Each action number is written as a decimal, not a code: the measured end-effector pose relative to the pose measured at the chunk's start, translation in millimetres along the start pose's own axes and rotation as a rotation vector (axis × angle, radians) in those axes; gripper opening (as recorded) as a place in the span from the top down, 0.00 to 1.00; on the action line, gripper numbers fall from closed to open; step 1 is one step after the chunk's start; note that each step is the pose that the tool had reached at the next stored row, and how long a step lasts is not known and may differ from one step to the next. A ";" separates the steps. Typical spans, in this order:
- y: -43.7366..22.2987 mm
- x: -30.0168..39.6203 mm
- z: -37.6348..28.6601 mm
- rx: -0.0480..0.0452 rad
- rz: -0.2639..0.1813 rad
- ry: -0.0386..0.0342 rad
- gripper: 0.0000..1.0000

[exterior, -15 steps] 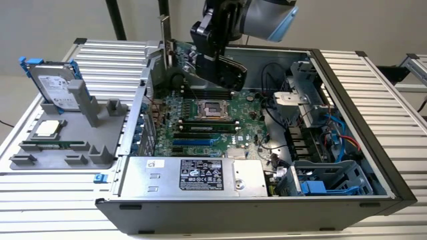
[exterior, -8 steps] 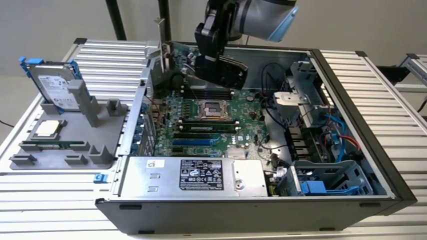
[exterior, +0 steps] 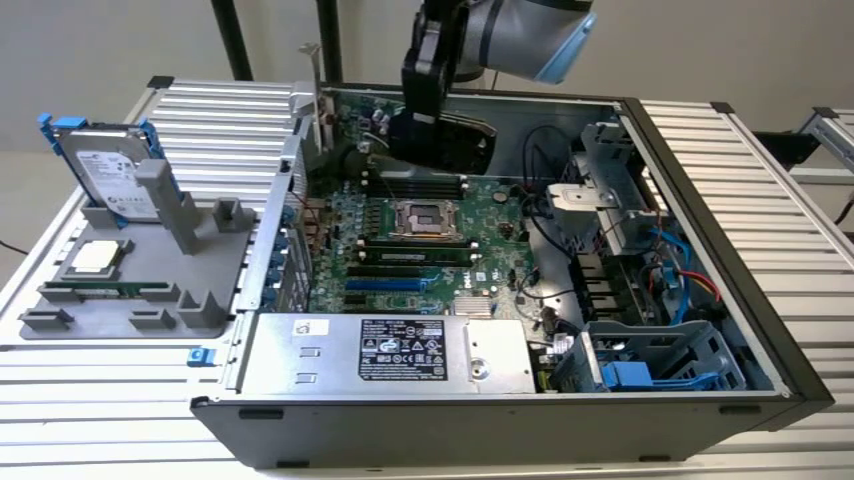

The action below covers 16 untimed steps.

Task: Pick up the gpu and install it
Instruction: 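Insert the gpu into the slot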

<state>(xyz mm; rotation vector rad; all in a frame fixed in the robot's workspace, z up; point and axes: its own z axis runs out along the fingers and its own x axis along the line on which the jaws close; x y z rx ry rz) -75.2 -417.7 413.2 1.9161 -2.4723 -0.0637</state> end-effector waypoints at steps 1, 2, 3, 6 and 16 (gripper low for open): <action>0.0 0.0 0.0 -0.0003 -0.018 0.0008 1.00; 0.0 0.0 0.0 -0.0005 -0.036 0.0014 1.00; 0.0 0.0 0.0 -0.0008 -0.053 0.0021 1.00; 0.0 0.0 0.0 -0.0015 -0.105 0.0043 1.00; 0.0 0.0 0.0 -0.0039 -0.260 0.0105 1.00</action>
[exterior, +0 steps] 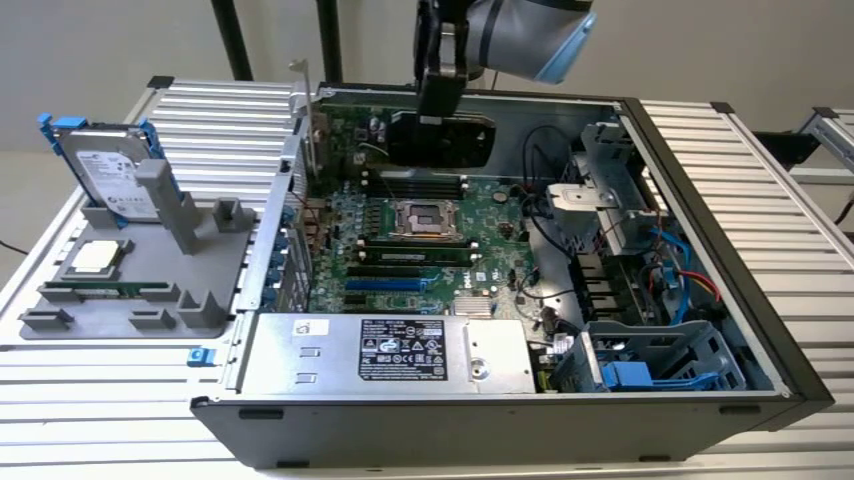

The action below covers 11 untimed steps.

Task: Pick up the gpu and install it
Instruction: 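Insert the gpu into the slot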

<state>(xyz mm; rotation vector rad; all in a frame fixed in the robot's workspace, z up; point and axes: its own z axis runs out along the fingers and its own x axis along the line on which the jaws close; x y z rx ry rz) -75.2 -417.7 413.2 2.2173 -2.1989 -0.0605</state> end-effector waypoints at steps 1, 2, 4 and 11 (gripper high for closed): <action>0.0 0.0 0.0 -0.0001 -0.007 0.0002 1.00; -0.1 0.0 0.0 -0.0002 -0.007 0.0003 1.00; -0.2 0.0 0.0 -0.0004 -0.007 0.0003 1.00; -0.5 0.0 3.3 0.0008 0.079 -0.0031 1.00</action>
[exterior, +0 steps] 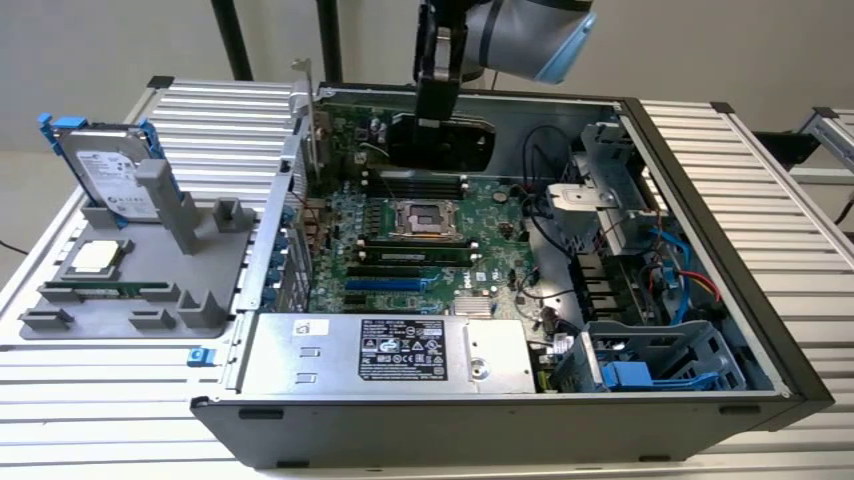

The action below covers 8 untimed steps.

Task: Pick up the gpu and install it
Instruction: 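Insert the gpu into the slot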

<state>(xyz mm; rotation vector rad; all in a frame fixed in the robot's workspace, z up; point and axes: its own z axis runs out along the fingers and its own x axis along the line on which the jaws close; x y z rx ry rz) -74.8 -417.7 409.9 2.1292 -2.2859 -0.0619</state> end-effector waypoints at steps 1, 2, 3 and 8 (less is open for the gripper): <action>0.0 0.0 0.6 0.0003 0.018 -0.0008 1.00; 0.0 0.0 1.3 0.0005 0.036 -0.0015 1.00; -0.1 0.0 1.9 0.0008 0.054 -0.0022 1.00; -0.2 0.1 4.7 0.0019 0.140 -0.0057 1.00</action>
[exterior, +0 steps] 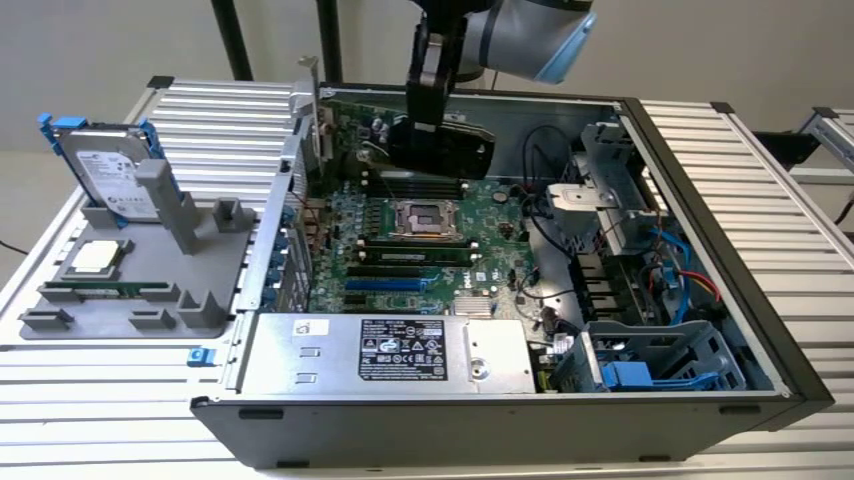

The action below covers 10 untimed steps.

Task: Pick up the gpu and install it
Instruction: 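Insert the gpu into the slot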

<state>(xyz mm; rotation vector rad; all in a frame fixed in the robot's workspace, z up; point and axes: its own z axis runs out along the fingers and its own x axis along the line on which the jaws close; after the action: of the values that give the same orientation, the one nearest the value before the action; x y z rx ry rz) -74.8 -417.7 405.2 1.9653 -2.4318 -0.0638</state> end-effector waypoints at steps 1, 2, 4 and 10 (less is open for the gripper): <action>0.0 0.0 0.5 0.0003 0.016 -0.0006 1.00; -0.1 0.0 1.1 0.0005 0.030 -0.0013 1.00; -0.3 0.0 2.1 0.0007 0.042 -0.0017 1.00; -0.6 0.0 5.6 0.0039 0.008 -0.0013 1.00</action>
<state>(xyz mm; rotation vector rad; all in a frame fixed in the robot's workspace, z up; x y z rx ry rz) -74.4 -417.7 399.6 1.9570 -2.4428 -0.0604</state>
